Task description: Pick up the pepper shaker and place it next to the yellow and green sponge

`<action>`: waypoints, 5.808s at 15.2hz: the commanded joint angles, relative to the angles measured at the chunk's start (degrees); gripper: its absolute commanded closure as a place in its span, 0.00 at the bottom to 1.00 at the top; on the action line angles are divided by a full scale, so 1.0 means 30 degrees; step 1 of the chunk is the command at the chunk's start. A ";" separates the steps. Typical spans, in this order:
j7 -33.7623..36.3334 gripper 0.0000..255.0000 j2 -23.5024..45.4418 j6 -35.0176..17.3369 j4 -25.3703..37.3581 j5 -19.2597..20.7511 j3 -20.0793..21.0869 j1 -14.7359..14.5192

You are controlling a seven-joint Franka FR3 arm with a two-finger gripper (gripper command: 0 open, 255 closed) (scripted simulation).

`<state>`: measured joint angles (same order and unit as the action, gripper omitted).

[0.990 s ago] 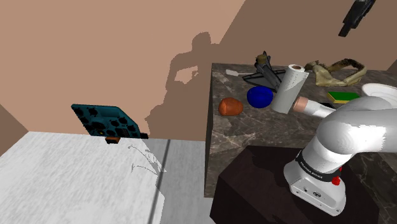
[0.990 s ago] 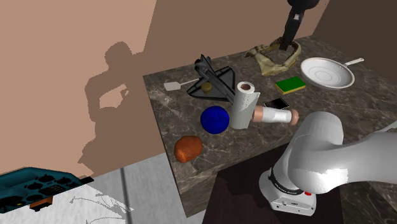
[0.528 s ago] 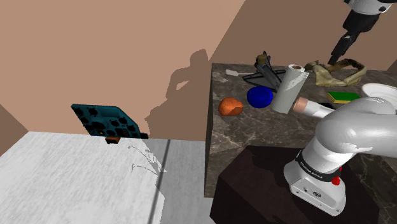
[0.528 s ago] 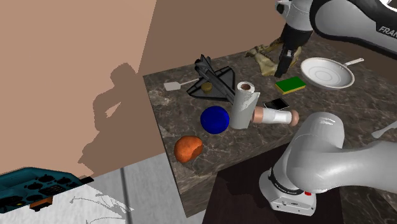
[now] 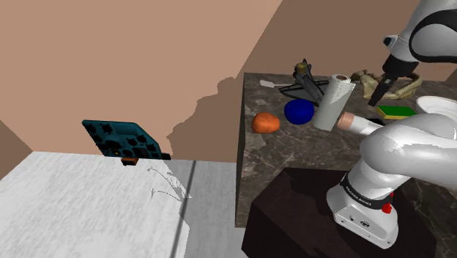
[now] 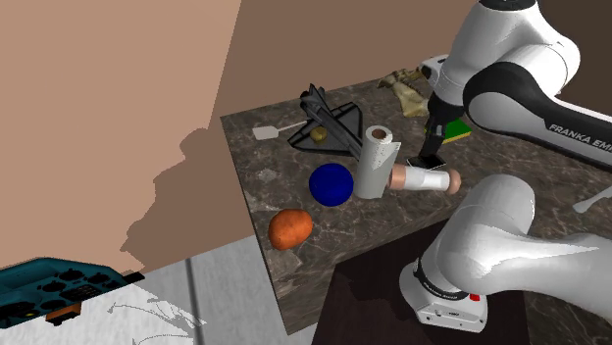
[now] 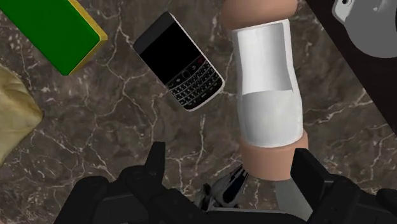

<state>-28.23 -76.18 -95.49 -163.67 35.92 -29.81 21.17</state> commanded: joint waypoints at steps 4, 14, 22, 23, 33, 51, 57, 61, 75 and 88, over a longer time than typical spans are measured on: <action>-0.0290 0.00 -0.0605 -0.1586 -0.2168 0.1735 -0.1610 0.1015; -0.0257 0.00 0.0250 -0.3518 -0.3326 0.3370 -0.3240 0.1725; -0.0338 1.00 0.0784 -0.3847 -0.3053 0.3305 -0.3242 0.1679; -0.0400 1.00 0.0607 -0.3614 -0.2999 0.3147 -0.3074 0.1693; -0.2317 0.00 -0.2812 0.0089 -0.2001 -0.0688 -0.5567 0.4337; -0.2584 1.00 -0.2797 -0.0967 -0.3536 0.0045 -0.7606 0.5681; -0.2718 1.00 -0.3318 -0.0602 -0.3542 -0.0054 -0.7471 0.6202; -0.2670 1.00 -0.2792 -0.0604 -0.3066 -0.0445 -0.7131 0.5521; -0.1324 0.00 -0.1153 0.0860 -0.1990 -0.2340 -0.5986 0.3939; -0.1353 0.00 -0.0933 -0.0577 -0.3542 -0.1027 -0.7277 0.4574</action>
<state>-32.30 -78.99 -97.20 -174.29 32.83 -51.64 34.90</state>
